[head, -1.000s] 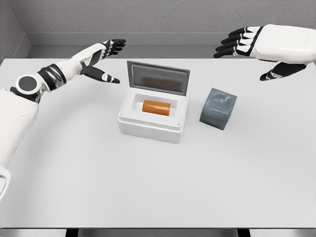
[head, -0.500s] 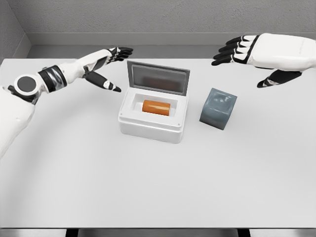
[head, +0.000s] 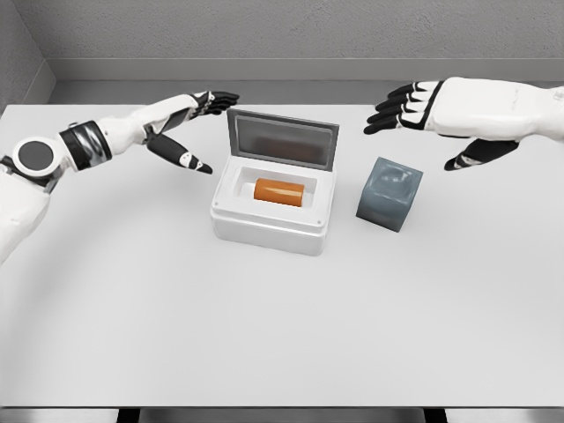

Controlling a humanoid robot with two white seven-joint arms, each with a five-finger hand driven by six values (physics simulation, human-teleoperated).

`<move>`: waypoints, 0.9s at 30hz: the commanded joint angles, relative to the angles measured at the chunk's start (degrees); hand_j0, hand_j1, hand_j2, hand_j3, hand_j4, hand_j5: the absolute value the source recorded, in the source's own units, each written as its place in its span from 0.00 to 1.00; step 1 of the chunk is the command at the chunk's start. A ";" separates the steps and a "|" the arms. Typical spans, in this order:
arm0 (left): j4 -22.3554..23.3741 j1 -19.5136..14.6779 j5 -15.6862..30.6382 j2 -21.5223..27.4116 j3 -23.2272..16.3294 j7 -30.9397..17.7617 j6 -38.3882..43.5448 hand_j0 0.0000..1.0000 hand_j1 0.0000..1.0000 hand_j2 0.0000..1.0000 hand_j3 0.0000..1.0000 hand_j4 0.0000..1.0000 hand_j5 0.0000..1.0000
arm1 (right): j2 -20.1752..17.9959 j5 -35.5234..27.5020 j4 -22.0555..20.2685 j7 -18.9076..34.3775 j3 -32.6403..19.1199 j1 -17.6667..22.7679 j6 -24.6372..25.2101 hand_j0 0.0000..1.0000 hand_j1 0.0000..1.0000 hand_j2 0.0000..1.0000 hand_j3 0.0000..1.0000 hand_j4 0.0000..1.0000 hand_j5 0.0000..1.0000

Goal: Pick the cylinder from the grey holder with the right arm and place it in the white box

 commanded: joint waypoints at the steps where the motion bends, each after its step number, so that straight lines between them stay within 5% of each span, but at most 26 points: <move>1: -0.91 0.00 0.47 0.13 0.06 0.01 0.07 1.00 1.00 1.00 1.00 1.00 1.00 | -0.10 -0.34 0.01 -0.03 0.04 0.00 0.10 1.00 1.00 1.00 1.00 1.00 1.00; 27: -10.58 4.13 1.26 6.28 0.68 0.01 -0.01 1.00 1.00 1.00 1.00 1.00 1.00 | -0.19 -0.43 0.36 -0.03 -0.76 2.20 0.10 1.00 1.00 1.00 1.00 1.00 1.00</move>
